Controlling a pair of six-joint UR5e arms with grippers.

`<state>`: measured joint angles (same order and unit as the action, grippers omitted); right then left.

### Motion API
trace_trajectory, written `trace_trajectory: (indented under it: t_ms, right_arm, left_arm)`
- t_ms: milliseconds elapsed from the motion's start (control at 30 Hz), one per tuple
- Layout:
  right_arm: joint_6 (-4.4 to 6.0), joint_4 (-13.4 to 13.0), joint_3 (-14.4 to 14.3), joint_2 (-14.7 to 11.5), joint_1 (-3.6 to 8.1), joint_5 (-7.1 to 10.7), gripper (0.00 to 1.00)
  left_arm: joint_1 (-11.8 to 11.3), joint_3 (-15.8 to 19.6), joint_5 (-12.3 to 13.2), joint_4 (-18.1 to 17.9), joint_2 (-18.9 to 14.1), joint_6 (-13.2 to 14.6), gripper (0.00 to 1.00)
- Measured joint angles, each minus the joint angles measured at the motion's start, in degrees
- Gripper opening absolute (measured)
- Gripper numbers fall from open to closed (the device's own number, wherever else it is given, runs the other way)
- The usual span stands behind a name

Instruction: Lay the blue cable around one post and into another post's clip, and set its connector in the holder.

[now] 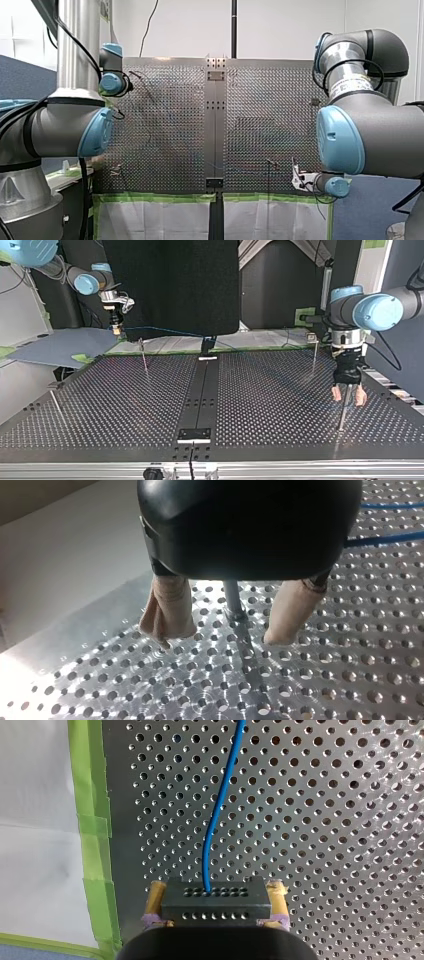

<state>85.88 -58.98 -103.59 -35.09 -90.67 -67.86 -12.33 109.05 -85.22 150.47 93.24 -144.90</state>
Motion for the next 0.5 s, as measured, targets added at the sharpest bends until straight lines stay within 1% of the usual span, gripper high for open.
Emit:
trace_trajectory:
  t_ms: [100, 267, 333, 500]
  right_arm:
    - [0.00, -0.01, 0.00, -0.01, 0.00, 0.00, 0.00]
    - [0.01, 0.00, 0.00, -0.01, 0.00, 0.00, 0.00]
    - [0.01, 0.00, 0.00, 0.00, 0.00, 0.00, 0.00]
    - [0.01, -0.01, 0.00, 0.00, -0.05, 0.00, 0.00]
  left_arm:
    - [-0.19, 0.83, -0.05, -0.35, -0.83, -1.03, 1.00]
    - [-0.36, 2.30, 0.23, -2.03, -2.26, -3.04, 1.00]
    - [-0.40, 2.70, 0.79, -2.56, -2.61, -3.66, 1.00]
    - [-0.43, 3.05, 2.40, -2.96, -3.05, -4.23, 1.00]
